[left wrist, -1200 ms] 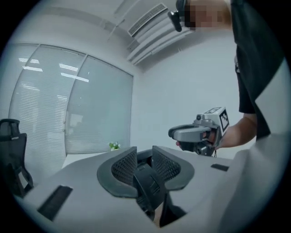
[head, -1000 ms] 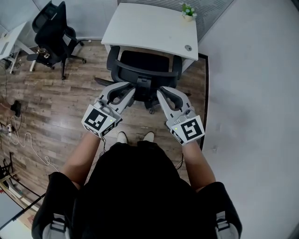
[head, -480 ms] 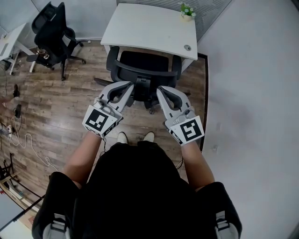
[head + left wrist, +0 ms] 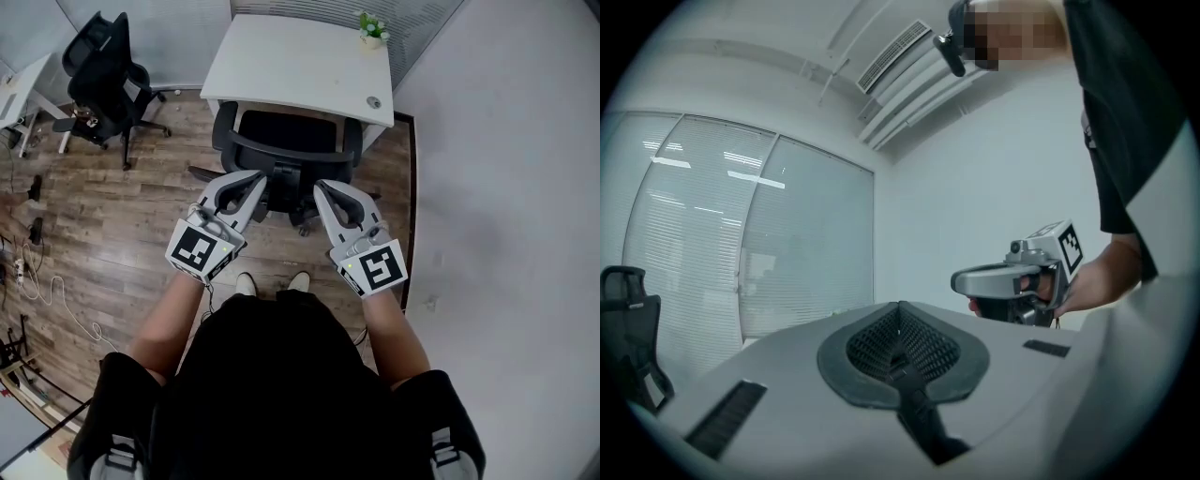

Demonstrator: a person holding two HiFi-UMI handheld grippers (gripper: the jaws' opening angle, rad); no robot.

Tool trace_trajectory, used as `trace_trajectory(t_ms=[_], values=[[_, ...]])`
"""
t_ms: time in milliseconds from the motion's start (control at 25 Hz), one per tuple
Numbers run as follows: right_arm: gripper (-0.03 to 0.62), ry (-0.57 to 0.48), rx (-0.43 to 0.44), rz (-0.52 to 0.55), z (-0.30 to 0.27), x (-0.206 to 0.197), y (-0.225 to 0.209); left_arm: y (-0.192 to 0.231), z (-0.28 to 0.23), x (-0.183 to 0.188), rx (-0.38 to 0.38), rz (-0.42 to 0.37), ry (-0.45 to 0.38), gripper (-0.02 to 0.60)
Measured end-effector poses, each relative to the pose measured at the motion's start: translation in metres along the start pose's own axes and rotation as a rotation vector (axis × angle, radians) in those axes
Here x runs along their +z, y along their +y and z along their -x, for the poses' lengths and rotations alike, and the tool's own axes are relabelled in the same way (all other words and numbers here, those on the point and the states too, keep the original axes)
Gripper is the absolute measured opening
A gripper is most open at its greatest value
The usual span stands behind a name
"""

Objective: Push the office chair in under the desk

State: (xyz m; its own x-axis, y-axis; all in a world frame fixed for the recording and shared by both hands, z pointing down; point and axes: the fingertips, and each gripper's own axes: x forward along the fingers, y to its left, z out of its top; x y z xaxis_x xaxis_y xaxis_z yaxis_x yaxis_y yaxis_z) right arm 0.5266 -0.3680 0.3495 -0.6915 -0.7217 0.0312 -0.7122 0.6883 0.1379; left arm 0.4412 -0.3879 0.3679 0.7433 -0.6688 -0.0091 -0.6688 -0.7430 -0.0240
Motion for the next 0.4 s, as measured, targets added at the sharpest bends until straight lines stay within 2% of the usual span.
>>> trace_trajectory(t_ms=[400], values=[[0.002, 0.001, -0.005, 0.001, -0.0023, 0.0011, -0.0026, 0.0015, -0.0027, 0.0009, -0.003, 0.008, 0.003, -0.006]])
